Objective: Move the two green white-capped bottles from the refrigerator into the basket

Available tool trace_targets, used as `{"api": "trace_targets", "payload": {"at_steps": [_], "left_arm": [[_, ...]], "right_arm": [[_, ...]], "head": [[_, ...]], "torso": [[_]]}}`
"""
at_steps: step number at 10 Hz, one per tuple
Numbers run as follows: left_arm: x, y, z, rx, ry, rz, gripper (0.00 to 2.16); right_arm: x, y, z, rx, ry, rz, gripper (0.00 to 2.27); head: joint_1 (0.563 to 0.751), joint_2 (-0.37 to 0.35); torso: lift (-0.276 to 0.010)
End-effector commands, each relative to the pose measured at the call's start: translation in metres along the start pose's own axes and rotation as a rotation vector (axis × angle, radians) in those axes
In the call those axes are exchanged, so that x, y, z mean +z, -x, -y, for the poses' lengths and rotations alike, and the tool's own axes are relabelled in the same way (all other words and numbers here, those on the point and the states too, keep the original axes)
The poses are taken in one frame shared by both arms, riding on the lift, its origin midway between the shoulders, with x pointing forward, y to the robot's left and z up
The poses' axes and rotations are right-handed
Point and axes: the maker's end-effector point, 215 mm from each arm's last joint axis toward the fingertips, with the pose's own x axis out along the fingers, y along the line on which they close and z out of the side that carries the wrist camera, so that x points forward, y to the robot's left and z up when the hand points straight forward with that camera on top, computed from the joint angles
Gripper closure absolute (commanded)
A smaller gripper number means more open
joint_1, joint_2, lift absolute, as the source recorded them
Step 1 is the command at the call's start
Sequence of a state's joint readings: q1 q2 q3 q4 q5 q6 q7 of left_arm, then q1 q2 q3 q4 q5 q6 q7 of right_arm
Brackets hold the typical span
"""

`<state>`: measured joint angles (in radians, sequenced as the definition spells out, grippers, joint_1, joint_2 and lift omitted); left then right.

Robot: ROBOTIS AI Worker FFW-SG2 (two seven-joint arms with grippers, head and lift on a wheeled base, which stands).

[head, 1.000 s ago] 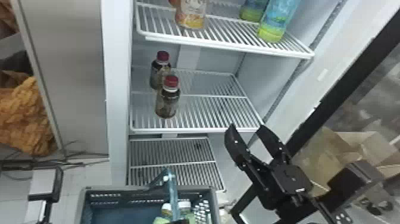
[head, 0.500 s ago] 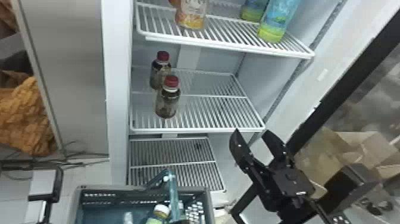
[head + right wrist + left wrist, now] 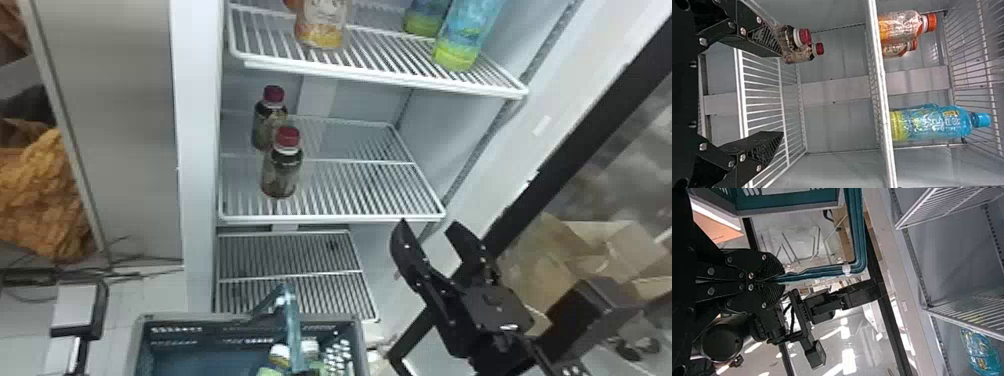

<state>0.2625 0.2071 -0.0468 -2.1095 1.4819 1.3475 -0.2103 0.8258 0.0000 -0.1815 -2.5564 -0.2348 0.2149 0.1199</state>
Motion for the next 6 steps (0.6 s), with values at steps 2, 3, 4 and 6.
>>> {"api": "trace_targets", "payload": {"at_steps": [2,3,4,6], "left_arm": [[-0.0004,-0.0003,-0.0006,0.002,0.000,-0.001,1.13],[0.0003,0.0003,-0.0008,0.003,-0.001,0.001,1.13],[0.0003,0.0003,-0.0008,0.003,-0.001,0.001,1.13],[-0.0006,0.0003,-0.0012,0.003,0.002,0.001,1.13]], "right_arm": [[0.0007,-0.0002,0.0007,-0.003,0.003,0.002,0.38],[-0.0003,0.0002,0.0001,-0.003,0.000,0.000,0.38],[0.0005,-0.0003,0.0002,-0.003,0.002,0.002,0.38],[-0.0002,0.0003,0.0010,-0.004,0.001,0.000,0.38]], "head": [[0.695,-0.350],[0.695,-0.350],[0.695,-0.350],[0.695,-0.350]], "torso": [[-0.263],[-0.263],[-0.263],[-0.263]]}}
